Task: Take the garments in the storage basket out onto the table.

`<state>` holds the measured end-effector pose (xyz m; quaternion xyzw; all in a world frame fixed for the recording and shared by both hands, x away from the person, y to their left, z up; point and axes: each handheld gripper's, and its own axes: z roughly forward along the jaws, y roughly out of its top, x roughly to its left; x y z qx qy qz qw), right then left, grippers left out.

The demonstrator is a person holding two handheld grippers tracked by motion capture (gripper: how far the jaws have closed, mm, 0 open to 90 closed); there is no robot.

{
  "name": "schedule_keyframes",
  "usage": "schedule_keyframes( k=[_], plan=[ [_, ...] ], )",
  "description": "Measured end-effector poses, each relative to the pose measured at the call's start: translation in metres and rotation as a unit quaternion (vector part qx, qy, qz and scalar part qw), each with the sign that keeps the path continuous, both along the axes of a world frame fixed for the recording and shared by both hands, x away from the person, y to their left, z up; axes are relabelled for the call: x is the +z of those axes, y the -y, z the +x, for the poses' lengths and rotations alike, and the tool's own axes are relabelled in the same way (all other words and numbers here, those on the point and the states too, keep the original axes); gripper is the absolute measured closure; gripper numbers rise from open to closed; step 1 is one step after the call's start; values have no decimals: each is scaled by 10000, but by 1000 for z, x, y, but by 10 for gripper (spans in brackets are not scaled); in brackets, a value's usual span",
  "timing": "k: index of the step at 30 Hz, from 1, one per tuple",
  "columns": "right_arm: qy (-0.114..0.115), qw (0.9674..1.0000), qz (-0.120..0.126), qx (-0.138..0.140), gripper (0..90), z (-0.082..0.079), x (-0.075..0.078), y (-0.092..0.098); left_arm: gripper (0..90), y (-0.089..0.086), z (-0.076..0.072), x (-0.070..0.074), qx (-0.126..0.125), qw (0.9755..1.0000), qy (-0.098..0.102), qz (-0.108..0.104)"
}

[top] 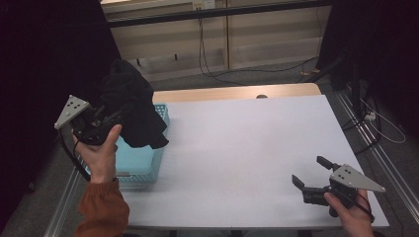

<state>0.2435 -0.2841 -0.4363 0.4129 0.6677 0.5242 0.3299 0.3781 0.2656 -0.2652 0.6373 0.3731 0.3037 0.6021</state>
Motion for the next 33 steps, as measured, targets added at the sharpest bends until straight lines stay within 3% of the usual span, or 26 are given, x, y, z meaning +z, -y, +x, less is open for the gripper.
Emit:
schedule_keyframes(
  k=[10, 15, 21, 25, 33],
  plan=[
    [-8, 10000, -1, 0, 6, 0, 0, 0, 583, 23, 3, -4, -246, 9994, -72, 216],
    [-17, 10000, -17, -15, 6, 1, 0, 0, 583, 44, 6, -3, -415, 9983, -74, 414],
    [-29, 10000, -21, -21, 6, 1, -1, 0, 582, 56, 9, -3, -572, 9976, -113, 362],
    [-25, 10000, -22, -16, 6, 1, -1, 0, 582, 68, 12, -5, -630, 9967, -171, 482],
    [-15, 10000, -17, -13, 6, 1, -1, 0, 582, 94, 16, -5, -907, 9946, -198, 469]
  ],
)
